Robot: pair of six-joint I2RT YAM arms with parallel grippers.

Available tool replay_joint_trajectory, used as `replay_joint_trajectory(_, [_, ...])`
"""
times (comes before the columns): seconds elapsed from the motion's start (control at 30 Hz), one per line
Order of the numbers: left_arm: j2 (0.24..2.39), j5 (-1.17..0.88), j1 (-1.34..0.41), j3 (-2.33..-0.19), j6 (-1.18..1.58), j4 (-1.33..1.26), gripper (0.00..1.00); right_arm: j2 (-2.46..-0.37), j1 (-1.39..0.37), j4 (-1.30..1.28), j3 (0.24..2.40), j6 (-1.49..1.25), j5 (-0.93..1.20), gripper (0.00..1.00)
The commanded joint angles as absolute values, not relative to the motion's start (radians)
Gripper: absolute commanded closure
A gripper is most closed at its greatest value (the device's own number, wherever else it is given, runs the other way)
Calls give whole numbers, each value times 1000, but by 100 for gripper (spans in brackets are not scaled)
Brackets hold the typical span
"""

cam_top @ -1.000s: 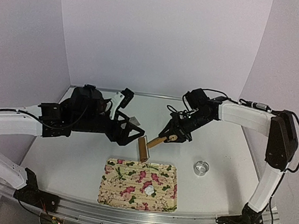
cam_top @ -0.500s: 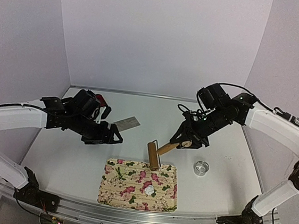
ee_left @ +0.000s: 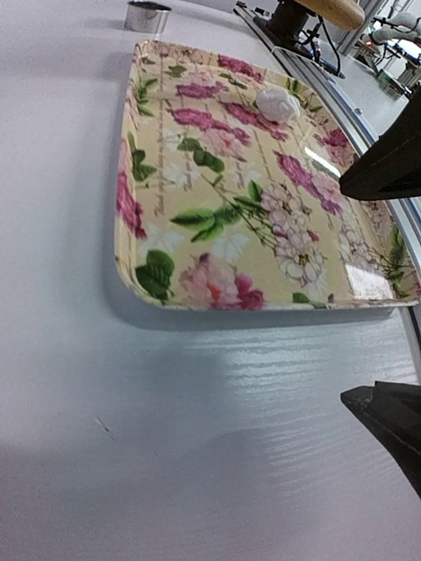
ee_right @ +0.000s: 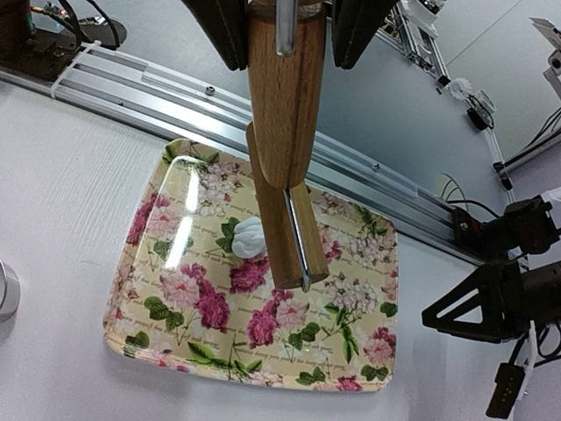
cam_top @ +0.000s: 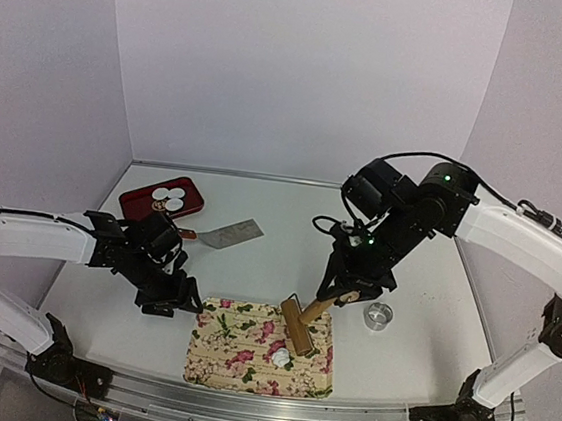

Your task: Roll out the dumpling wrappers from the dough

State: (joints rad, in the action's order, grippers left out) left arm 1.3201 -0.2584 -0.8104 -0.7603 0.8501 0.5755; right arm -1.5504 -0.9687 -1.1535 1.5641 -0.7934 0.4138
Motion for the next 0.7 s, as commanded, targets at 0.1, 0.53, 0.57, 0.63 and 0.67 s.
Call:
replay_joint_trajectory(0.1, [1360,-290,-807,-716,806,465,32,-1622,-1058,-1189,1595,-788,284,100])
replay_joint_trajectory(0.53, [1532,-231,-805,-797,656,510,47,-1766,-1096,-1098,1646,-824,270,100])
replay_joint_trajectory(0.57, [1541,-230,-805,-802,651,513,50,-1771,-1096,-1095,1650,-826,271,100])
replay_joint_trajectory(0.63, [1557,-232,-805,-802,647,515,55,-1773,-1096,-1089,1654,-830,273,100])
replay_joint_trajectory(0.67, [1560,-228,-805,-799,647,516,57,-1774,-1097,-1087,1651,-831,274,100])
